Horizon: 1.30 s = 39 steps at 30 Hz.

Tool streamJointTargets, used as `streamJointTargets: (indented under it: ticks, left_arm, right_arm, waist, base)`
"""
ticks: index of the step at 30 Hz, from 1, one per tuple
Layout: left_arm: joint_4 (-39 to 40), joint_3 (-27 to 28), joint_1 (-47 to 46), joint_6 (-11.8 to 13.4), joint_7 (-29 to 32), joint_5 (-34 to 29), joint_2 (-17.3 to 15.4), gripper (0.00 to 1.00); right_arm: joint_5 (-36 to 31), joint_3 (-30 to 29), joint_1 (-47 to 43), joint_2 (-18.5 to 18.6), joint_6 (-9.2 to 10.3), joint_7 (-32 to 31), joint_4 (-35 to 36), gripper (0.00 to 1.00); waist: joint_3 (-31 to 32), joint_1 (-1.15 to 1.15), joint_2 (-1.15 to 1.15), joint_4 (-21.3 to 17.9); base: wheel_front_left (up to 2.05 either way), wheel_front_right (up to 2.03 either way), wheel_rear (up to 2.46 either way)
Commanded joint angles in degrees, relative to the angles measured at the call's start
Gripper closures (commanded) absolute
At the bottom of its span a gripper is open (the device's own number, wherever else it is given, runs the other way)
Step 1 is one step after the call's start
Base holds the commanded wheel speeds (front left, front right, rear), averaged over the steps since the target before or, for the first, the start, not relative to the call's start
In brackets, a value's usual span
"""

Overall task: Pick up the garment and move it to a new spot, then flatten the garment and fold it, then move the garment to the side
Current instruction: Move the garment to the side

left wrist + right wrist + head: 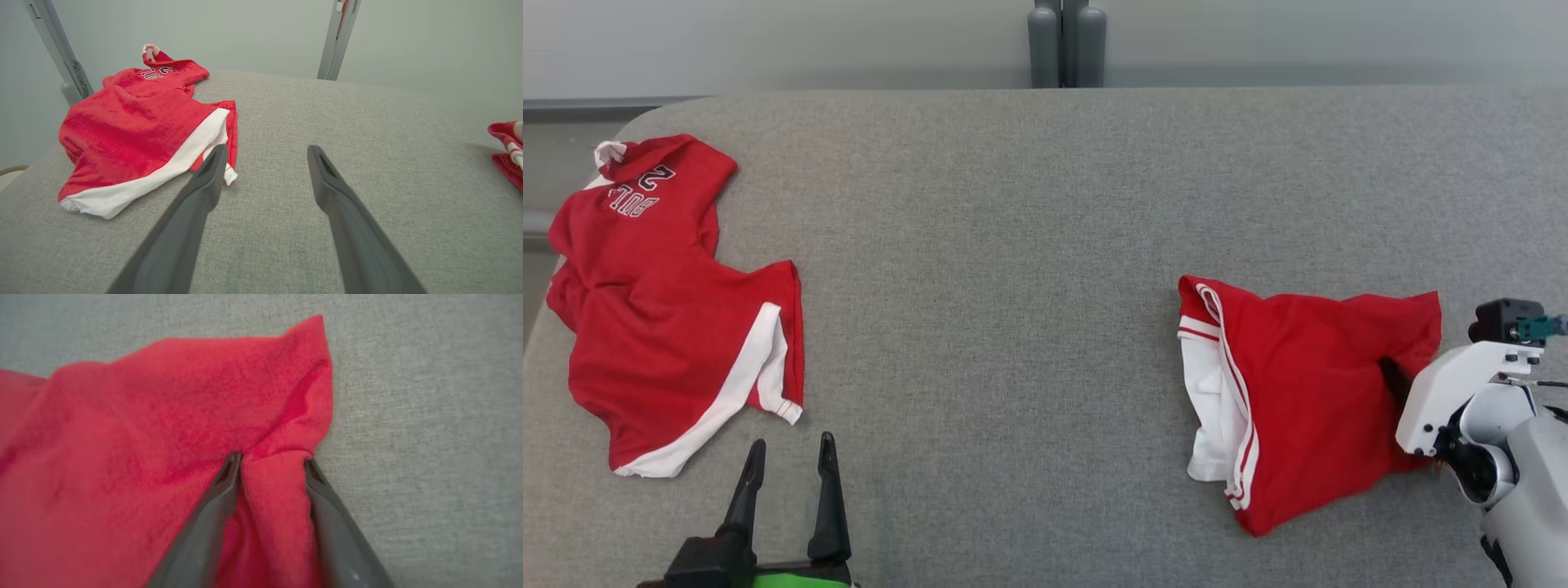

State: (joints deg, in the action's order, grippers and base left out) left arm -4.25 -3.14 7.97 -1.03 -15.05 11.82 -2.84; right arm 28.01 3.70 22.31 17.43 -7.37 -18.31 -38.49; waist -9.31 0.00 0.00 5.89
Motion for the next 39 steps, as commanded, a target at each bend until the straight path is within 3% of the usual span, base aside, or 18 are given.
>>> streamJointTargets:
  ticks: [1, 8, 14, 20, 28, 29, 30, 34, 39]
  left_arm:
    - [0.4, 0.2, -1.6, -0.2, -0.2, 0.4, -0.1, 0.0]
    - [2.3, 1.6, -4.9, -0.8, -0.2, -0.8, -0.1, 0.0]
    - [2.4, 2.2, -7.3, -3.1, -0.2, -4.2, -0.1, 0.0]
    - [3.1, 2.7, -7.6, -4.8, -0.2, -6.4, -0.1, 0.0]
    - [4.7, 3.4, -5.9, -5.0, -0.2, -6.0, -0.1, 0.0]
    - [4.8, 3.4, -5.6, -5.0, -0.2, -6.0, -0.1, 0.0]
    - [4.9, 3.5, -5.5, -4.9, -0.2, -6.0, -0.1, 0.0]
    - [4.9, 3.4, -6.0, -4.2, -0.2, -5.1, -0.1, 0.0]
    - [4.6, 2.4, -6.9, -2.9, -0.2, -3.4, -0.1, 0.0]
  right_arm:
    - [1.6, 1.4, 0.5, -0.4, -0.2, -0.5, -0.7, 1.0]
    - [5.0, 2.8, 8.3, 4.9, -0.08, 2.8, 1.8, 1.0]
    - [1.6, -1.5, 14.4, 12.4, -0.09, 7.5, -2.5, 1.0]
    - [-3.4, -7.9, 21.2, 17.5, -0.11, 13.8, -9.5, 1.0]
    - [-12.2, -13.8, 28.5, 21.9, -0.11, 20.0, -20.5, 1.0]
    - [-14.3, -14.5, 29.3, 22.9, -0.11, 22.2, -21.2, 0.66]
    - [-15.7, -15.4, 29.9, 23.3, -0.11, 23.5, -22.1, 0.0]
    - [-21.6, -16.3, 32.9, 21.6, -0.12, 29.7, -22.6, 0.0]
    - [-26.1, -16.3, 31.6, 16.6, -0.11, 33.5, -14.0, 0.0]
  waist:
    - [-2.7, 0.0, 0.0, -0.4]
    - [-9.8, 0.0, 0.0, -6.7]
    - [-15.2, 0.0, 0.0, -10.9]
    - [-18.2, 0.0, 0.0, -10.6]
    - [-18.8, 0.0, 0.0, -7.1]
    - [-18.7, 0.0, 0.0, -6.9]
    - [-18.7, 0.0, 0.0, -6.8]
    - [-18.6, 0.0, 0.0, -7.3]
    - [-16.0, 0.0, 0.0, -8.7]
  base:
    - [0.0, 0.0, 0.0]
    - [0.0, 0.0, 0.0]
    - [0.0, 0.0, 0.0]
    - [0.0, 0.0, 0.0]
    - [0.0, 0.0, 0.0]
    - [0.0, 0.0, 0.0]
    - [0.0, 0.0, 0.0]
    - [0.0, 0.0, 0.0]
    - [0.0, 0.0, 0.0]
